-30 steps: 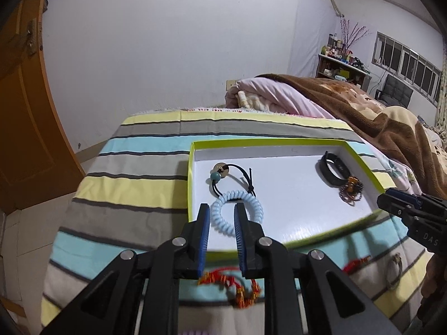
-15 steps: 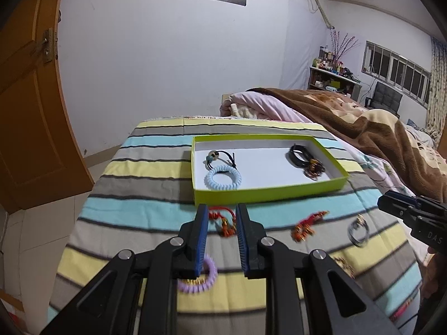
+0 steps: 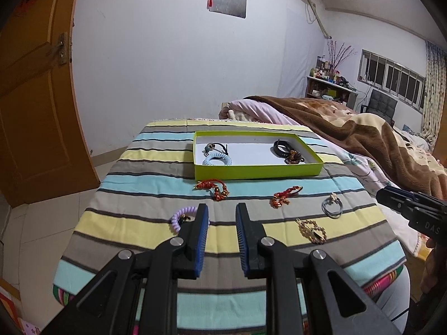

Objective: Organize jewelry
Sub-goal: 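Withdraw both open tools from the box back over the jewelry, then grasp the white-flower grey hair tie with the right tool while the left tool grasps the purple coil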

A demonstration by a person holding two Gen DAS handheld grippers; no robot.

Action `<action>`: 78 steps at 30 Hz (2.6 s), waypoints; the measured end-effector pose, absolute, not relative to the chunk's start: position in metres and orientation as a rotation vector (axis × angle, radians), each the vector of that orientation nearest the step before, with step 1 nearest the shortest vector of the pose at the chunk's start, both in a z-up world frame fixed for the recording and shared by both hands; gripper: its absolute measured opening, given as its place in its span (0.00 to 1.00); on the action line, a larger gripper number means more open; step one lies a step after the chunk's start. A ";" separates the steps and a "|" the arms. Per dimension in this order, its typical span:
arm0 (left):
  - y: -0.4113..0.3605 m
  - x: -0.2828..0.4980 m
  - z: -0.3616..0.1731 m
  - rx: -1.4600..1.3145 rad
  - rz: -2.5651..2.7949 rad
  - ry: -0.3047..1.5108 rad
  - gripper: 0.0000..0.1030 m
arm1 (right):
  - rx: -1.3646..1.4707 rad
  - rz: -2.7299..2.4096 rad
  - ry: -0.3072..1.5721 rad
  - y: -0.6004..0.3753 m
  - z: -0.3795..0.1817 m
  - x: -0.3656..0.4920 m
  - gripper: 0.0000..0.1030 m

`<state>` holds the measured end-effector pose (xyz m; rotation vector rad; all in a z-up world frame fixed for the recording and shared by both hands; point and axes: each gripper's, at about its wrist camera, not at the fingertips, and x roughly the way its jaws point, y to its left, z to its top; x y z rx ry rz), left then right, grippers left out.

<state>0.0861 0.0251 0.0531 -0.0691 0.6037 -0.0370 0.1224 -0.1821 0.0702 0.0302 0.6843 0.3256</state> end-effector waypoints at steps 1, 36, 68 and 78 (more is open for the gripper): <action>0.025 0.083 0.054 -0.068 -0.037 0.602 0.21 | 0.026 0.327 0.681 -0.182 0.071 0.118 0.28; 0.066 0.122 0.001 -0.098 0.027 0.685 0.21 | 0.023 0.241 0.772 -0.199 0.020 0.156 0.28; 0.066 0.174 -0.022 -0.069 0.028 0.772 0.04 | -0.102 0.291 0.901 -0.185 -0.015 0.226 0.08; 0.073 0.164 -0.018 -0.077 0.021 0.752 0.00 | -0.092 0.300 0.900 -0.186 -0.015 0.219 0.05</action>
